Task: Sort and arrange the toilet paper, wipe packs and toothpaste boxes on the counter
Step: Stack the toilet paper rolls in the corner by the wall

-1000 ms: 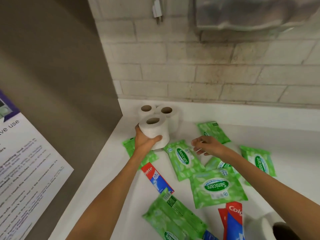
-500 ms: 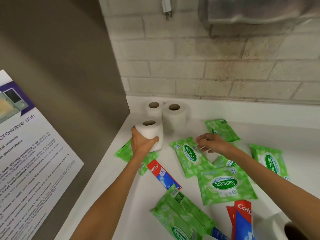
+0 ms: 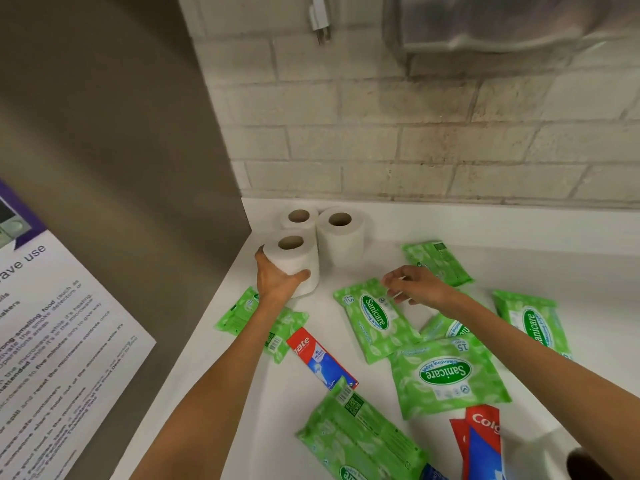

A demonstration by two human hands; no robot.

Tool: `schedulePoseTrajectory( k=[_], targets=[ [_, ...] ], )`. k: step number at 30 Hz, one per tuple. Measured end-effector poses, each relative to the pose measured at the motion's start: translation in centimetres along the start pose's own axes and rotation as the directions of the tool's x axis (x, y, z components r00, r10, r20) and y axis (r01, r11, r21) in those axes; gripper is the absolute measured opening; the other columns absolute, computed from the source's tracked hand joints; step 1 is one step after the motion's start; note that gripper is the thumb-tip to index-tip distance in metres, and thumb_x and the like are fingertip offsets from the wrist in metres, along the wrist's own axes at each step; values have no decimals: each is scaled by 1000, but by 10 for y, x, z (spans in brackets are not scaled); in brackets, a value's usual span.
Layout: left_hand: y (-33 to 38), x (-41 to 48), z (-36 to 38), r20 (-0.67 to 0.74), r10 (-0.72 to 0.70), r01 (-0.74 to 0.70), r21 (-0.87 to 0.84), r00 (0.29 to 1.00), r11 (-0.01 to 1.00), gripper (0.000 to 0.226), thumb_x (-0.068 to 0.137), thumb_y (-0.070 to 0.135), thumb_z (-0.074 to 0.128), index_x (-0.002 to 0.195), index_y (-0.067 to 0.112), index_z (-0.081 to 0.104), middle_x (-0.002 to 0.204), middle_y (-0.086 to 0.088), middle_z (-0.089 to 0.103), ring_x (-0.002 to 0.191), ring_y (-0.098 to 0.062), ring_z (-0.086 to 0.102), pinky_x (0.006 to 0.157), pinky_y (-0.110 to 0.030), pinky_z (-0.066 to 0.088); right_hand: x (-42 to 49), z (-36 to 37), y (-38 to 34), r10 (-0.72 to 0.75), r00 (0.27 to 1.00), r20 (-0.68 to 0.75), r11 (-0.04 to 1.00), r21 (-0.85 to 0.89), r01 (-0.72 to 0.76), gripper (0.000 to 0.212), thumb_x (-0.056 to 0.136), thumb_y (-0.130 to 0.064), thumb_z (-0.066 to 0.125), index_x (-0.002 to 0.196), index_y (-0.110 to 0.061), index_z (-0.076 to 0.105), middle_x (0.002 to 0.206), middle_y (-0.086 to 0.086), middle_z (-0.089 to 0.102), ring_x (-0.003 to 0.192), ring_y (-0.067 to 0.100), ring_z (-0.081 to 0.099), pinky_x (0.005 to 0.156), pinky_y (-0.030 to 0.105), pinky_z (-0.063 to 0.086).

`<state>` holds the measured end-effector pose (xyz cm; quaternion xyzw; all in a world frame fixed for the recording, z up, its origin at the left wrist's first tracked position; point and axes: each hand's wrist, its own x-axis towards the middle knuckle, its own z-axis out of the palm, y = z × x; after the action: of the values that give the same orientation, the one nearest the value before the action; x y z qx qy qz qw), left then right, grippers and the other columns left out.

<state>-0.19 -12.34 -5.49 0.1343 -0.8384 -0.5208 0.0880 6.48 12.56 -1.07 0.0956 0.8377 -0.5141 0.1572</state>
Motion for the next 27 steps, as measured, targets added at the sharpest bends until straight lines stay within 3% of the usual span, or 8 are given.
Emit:
schedulePoseTrajectory(
  k=[11, 16, 18, 20, 23, 25, 27],
  targets=[
    [-9, -1, 5, 24, 0, 0, 21, 1000, 1000, 108, 57, 17, 86, 140, 12, 18, 140, -12, 43, 127, -33, 45, 100, -38, 41, 5, -4, 6, 6, 999, -31, 1000, 2, -6, 29, 88, -25, 62, 109, -7, 62, 92, 8, 66, 66, 11, 59, 60, 21, 41],
    [-3, -6, -4, 128, -80, 76, 37, 989, 996, 131, 60, 22, 86, 147, 10, -11, 156, -15, 16, 143, -31, 22, 115, -41, 24, 2, -5, 6, -13, 998, -56, 1000, -28, 11, 33, 87, -23, 63, 112, -3, 61, 92, 9, 64, 66, 12, 59, 47, 9, 44],
    [1, -17, -11, 126, -113, 115, -6, 986, 993, 130, 63, 23, 85, 147, 10, -13, 156, -15, 13, 144, -30, 19, 116, -41, 22, 1, -4, 7, -24, 996, -85, 994, -109, 15, 36, 85, -26, 65, 114, -4, 60, 89, 7, 65, 75, 19, 61, 62, 16, 47],
    [3, -38, -17, 95, -122, 127, -44, 988, 991, 118, 68, 26, 81, 148, 11, -4, 155, -15, 18, 142, -29, 24, 116, -41, 26, 0, 0, 11, -17, 991, -130, 970, -244, -15, 41, 84, -31, 65, 118, -8, 58, 103, 10, 67, 96, 25, 62, 82, 26, 45],
    [6, -76, -17, 85, -143, 150, -83, 986, 985, 78, 80, 27, 70, 142, 7, 28, 141, -15, 42, 126, -27, 46, 105, -36, 39, -4, 12, 14, 41, 991, -126, 932, -352, -84, 55, 84, -36, 65, 127, -5, 50, 133, 13, 53, 121, 27, 51, 97, 30, 41],
    [9, -97, -10, 166, -214, 233, -106, 963, 967, 54, 85, 26, 63, 131, 5, 43, 126, -15, 56, 112, -29, 57, 97, -36, 44, -6, 21, 15, 75, 990, -121, 927, -356, -114, 57, 85, -36, 63, 127, 1, 49, 133, 16, 53, 122, 30, 51, 99, 33, 42],
    [12, -114, 2, 308, -287, 340, -136, 907, 930, 40, 89, 25, 58, 120, 1, 51, 105, -16, 61, 90, -29, 62, 83, -35, 48, -7, 26, 15, 72, 988, -135, 933, -341, -115, 45, 87, -34, 60, 113, 3, 56, 114, 17, 61, 106, 28, 59, 88, 33, 48]
  ],
)
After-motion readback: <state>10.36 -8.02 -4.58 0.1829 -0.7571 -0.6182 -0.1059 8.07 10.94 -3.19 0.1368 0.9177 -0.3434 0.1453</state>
